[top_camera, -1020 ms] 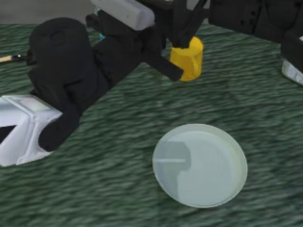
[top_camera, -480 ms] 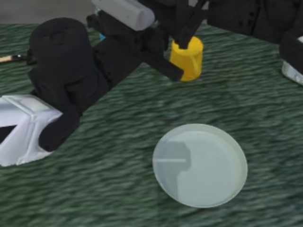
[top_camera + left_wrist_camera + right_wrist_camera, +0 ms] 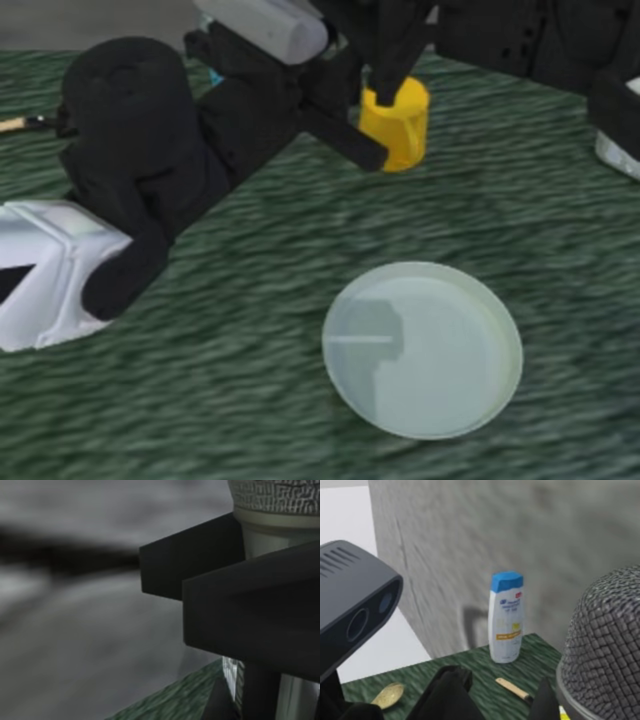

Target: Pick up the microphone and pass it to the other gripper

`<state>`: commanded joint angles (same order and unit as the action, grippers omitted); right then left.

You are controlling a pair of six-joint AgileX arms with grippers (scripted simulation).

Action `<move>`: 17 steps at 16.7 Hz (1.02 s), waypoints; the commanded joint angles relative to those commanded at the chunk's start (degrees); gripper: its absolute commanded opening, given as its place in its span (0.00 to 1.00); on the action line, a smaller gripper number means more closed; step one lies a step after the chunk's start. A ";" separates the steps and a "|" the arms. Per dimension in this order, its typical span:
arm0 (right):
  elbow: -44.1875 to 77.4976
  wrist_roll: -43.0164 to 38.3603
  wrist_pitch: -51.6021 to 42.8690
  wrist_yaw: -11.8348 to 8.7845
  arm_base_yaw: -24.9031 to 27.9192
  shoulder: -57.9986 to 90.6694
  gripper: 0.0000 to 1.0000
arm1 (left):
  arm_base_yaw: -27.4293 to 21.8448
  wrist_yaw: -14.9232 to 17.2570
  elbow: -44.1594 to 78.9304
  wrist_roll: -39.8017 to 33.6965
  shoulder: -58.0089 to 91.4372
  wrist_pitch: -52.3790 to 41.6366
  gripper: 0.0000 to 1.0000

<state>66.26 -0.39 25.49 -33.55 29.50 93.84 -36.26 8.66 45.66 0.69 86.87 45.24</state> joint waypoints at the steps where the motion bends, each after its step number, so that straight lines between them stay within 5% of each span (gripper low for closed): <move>1: 0.00 0.00 0.00 0.00 0.00 0.00 0.00 | 0.00 0.00 0.00 0.00 0.00 0.00 0.00; 7: 0.00 0.00 0.00 0.00 0.00 0.00 0.00 | 0.00 0.00 0.00 0.00 0.00 0.00 0.00; 17: 0.00 0.00 0.00 0.00 0.00 0.00 0.00 | 0.00 0.00 0.00 0.00 0.00 0.00 0.75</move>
<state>66.26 -0.39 25.49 -33.55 29.50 93.84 -36.26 8.66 45.66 0.69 86.87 45.24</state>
